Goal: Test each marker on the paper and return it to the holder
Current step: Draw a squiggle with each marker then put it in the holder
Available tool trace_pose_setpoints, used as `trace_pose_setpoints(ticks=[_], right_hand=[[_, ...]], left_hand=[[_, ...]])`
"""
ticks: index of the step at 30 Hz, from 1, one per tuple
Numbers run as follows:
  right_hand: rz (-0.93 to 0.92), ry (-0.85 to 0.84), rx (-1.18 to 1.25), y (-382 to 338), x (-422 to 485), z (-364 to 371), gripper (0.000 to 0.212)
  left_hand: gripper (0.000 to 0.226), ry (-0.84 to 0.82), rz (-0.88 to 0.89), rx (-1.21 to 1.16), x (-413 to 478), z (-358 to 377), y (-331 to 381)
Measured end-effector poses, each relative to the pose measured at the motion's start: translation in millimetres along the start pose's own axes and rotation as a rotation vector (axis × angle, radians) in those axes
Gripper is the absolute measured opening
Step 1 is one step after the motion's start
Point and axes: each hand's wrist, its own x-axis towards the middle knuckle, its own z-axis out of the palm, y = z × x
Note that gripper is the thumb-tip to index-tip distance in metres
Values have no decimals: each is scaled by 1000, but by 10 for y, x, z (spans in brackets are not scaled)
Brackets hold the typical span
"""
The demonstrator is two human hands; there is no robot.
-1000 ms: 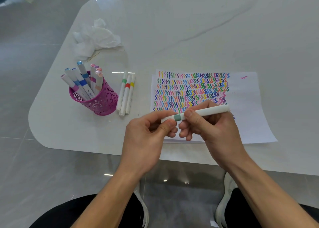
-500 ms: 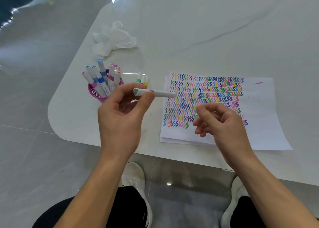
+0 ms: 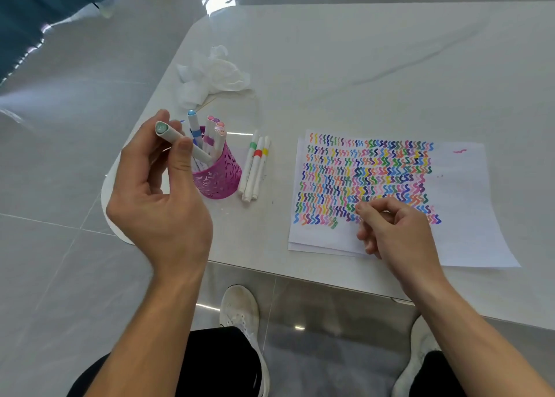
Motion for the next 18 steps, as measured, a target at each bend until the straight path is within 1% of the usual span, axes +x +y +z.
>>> trace_pose_setpoints(ticks=[2, 6, 10, 13, 18], right_hand=[[-6, 2, -10, -1, -4, 5, 21], [-8, 0, -25, -7, -9, 9, 21], [-5, 1, -32, -18, -11, 13, 20], [-10, -2, -43, -28, -14, 19, 21], [-5, -12, -47, -31, -10, 17, 21]], left_hand=[[23, -38, -2, 40, 19, 3, -48], [21, -110, -39, 195, 66, 10, -185], [24, -177, -82, 341, 106, 22, -315], [25, -240, -61, 450, 107, 50, -357], [29, -296, -37, 537, 101, 77, -351]])
